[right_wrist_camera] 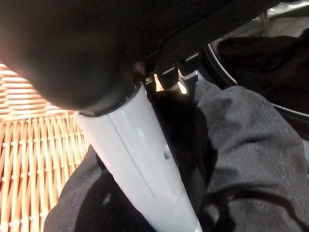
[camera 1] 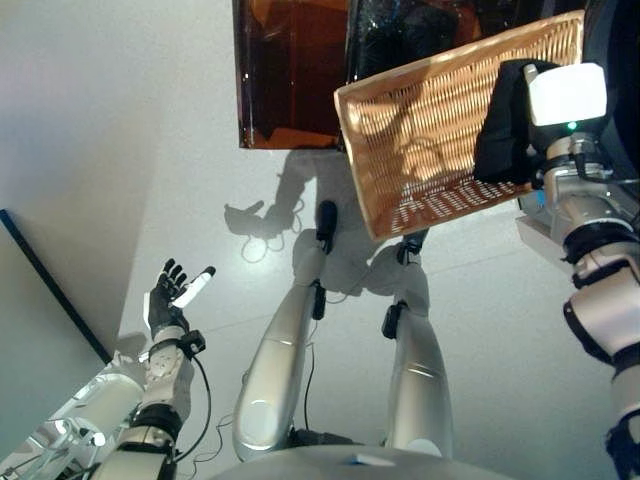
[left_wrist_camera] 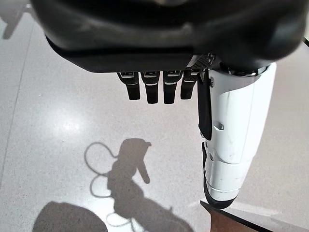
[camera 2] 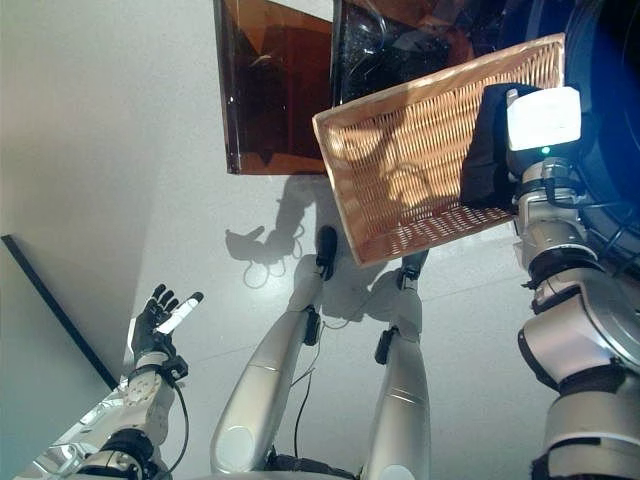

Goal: Pick up the clothes and place them into the washing machine

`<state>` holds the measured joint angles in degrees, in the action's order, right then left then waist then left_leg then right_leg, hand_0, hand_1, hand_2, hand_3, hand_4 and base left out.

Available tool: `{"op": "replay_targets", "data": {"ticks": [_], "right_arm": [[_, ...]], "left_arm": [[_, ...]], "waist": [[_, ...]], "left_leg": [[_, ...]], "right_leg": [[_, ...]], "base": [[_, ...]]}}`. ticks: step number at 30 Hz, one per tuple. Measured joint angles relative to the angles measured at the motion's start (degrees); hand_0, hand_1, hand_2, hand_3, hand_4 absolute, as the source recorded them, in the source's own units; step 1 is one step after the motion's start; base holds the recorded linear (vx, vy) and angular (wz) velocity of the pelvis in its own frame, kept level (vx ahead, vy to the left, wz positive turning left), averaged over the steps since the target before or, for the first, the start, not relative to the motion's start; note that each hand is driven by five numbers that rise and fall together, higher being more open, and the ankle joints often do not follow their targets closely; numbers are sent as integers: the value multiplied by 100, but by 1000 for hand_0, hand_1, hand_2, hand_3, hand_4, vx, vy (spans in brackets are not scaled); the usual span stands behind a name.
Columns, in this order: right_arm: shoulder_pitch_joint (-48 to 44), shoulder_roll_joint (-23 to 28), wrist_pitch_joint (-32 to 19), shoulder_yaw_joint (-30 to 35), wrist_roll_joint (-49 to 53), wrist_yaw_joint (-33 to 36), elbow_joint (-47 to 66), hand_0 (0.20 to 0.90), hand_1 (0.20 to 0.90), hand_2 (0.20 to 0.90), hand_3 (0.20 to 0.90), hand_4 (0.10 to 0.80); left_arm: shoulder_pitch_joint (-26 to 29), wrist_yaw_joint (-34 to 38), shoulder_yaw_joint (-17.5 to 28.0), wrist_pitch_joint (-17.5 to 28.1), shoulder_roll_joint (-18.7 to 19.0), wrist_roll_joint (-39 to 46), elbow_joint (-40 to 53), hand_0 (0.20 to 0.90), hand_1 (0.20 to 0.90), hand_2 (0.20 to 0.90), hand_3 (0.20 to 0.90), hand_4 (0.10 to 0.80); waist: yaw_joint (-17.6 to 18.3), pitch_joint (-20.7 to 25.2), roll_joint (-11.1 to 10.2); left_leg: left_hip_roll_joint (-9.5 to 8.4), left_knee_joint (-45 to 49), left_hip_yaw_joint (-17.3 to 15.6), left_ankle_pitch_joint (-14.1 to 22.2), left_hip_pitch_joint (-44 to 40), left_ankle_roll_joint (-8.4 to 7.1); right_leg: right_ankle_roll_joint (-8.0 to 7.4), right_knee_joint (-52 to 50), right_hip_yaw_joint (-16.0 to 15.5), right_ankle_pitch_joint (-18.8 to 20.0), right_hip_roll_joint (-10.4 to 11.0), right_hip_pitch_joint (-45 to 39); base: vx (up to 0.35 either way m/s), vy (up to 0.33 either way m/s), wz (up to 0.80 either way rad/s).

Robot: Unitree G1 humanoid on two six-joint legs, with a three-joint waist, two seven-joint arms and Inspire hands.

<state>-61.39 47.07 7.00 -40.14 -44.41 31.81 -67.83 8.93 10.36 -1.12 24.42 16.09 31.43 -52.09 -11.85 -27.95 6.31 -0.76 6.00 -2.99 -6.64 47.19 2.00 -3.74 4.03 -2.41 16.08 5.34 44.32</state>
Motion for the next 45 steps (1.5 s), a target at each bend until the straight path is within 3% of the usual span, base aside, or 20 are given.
{"op": "replay_targets", "data": {"ticks": [19,20,21,45], "right_arm": [[-54,-107,-52,-95,85,71,-180,900,900,900,900,800],[-73,-112,-38,-114,85,67,-180,639,639,639,639,614],[-84,-113,-32,-125,85,66,-180,200,200,200,200,300],[-457,-73,50,-246,84,65,-161,200,200,200,200,300]], "left_arm": [[-3,7,0,1,-1,-23,0,900,900,900,900,800],[-4,10,0,0,0,-22,-6,900,900,900,900,800],[-4,10,0,1,0,-23,-5,900,900,900,900,800],[-4,120,1,64,1,-24,-7,900,900,900,900,800]], "waist": [[8,1,-2],[8,1,-2],[8,1,-2],[2,1,-1]], "left_leg": [[4,-8,28,-24,23,-2],[4,-9,31,-24,31,-2],[4,-12,33,-24,37,-2],[3,-15,81,-28,163,-9]], "right_leg": [[-1,-13,-21,-1,-7,16],[-1,-7,-27,-1,-7,19],[-1,-2,-29,-1,-6,21],[0,24,-77,-2,-10,119]], "base": [[0,0,0],[0,0,0],[0,0,0],[-1,3,0]]}}
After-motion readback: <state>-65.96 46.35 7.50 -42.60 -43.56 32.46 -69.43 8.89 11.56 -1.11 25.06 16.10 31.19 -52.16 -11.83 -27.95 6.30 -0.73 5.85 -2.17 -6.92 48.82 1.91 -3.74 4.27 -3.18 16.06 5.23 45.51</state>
